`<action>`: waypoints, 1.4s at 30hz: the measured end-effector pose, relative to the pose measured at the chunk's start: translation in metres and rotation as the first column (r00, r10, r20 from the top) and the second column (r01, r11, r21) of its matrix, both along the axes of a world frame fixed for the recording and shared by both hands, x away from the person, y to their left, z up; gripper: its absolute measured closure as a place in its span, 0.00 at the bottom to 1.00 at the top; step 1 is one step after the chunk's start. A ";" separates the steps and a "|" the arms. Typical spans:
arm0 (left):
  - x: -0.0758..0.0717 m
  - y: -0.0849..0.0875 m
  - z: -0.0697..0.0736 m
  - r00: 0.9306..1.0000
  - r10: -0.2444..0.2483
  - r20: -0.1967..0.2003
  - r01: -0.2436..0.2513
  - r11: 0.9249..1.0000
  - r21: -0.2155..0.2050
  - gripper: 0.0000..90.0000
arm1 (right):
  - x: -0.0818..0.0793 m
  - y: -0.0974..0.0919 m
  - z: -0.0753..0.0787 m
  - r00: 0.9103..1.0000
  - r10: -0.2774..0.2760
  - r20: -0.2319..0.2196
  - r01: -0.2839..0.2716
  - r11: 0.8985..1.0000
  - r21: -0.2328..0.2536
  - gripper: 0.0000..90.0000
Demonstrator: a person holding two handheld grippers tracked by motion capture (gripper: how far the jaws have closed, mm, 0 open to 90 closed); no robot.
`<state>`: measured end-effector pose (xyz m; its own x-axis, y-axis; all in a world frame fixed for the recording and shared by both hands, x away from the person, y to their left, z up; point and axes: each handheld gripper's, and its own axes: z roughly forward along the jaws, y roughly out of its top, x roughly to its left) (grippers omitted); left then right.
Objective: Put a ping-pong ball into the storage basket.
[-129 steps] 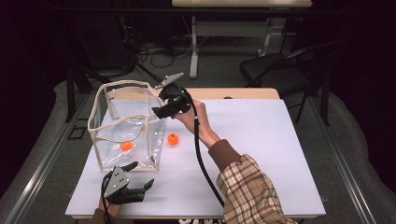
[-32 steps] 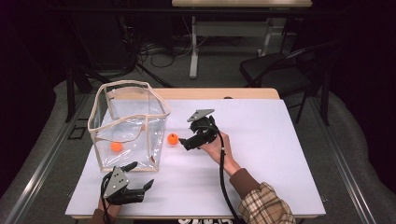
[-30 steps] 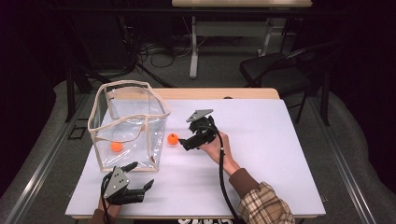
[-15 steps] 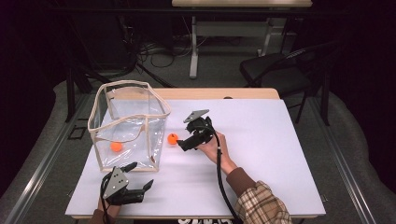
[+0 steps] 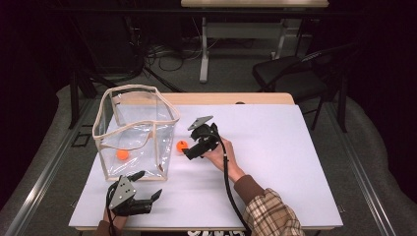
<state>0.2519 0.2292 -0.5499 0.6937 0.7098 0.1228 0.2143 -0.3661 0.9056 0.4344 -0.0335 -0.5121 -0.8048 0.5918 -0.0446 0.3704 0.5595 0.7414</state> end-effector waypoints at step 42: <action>0.000 0.000 0.000 1.000 -0.006 -0.001 0.006 1.000 0.000 0.18 | 0.005 0.030 -0.027 1.000 0.013 -0.005 -0.013 1.000 -0.010 0.29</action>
